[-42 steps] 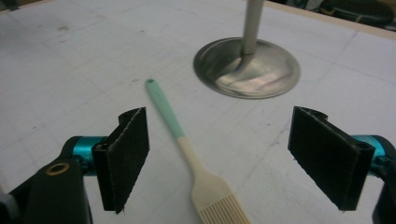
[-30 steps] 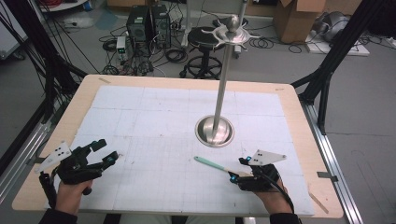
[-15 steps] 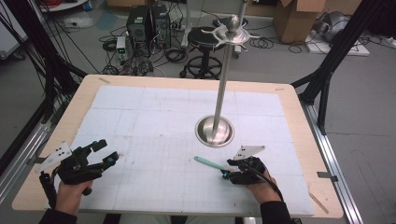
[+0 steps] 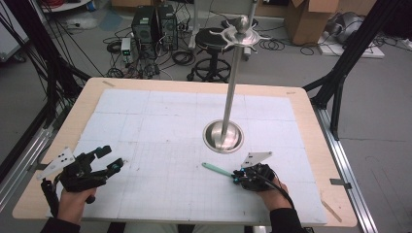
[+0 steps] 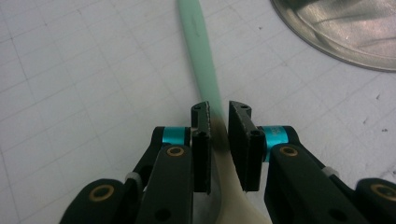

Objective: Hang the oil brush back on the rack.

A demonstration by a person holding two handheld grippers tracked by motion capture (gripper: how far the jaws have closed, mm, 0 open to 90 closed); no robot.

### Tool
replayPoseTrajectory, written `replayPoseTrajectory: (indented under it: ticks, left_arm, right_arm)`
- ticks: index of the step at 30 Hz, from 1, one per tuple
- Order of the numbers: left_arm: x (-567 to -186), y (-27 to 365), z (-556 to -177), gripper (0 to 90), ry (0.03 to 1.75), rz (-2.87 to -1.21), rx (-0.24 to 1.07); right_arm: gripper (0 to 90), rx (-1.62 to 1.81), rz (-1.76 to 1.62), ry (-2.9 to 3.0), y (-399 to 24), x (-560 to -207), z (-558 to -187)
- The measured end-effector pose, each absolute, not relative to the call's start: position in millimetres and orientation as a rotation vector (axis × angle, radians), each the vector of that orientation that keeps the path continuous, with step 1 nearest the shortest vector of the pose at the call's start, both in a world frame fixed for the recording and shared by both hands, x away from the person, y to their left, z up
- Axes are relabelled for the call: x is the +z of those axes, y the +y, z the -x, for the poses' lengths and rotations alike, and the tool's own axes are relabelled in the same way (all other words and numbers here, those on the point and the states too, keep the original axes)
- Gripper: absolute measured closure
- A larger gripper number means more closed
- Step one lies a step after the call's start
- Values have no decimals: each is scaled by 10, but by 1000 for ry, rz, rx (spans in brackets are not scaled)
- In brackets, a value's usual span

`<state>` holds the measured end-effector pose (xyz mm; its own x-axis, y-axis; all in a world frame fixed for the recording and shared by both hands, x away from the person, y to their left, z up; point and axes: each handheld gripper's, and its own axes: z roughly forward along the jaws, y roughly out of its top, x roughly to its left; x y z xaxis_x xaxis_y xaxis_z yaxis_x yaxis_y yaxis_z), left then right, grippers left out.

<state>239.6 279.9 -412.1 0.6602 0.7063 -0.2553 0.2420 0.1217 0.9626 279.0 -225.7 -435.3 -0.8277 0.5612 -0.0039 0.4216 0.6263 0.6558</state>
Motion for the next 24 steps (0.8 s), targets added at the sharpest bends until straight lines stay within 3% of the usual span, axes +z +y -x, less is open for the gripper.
replayPoseTrajectory:
  ticks: [24]
  left_arm:
    - [-4123, 2789, -2397, 229, 841, -1452, 400]
  right_arm:
    - [822, 1056, -812, 2577, -2227, -4253, -2697]
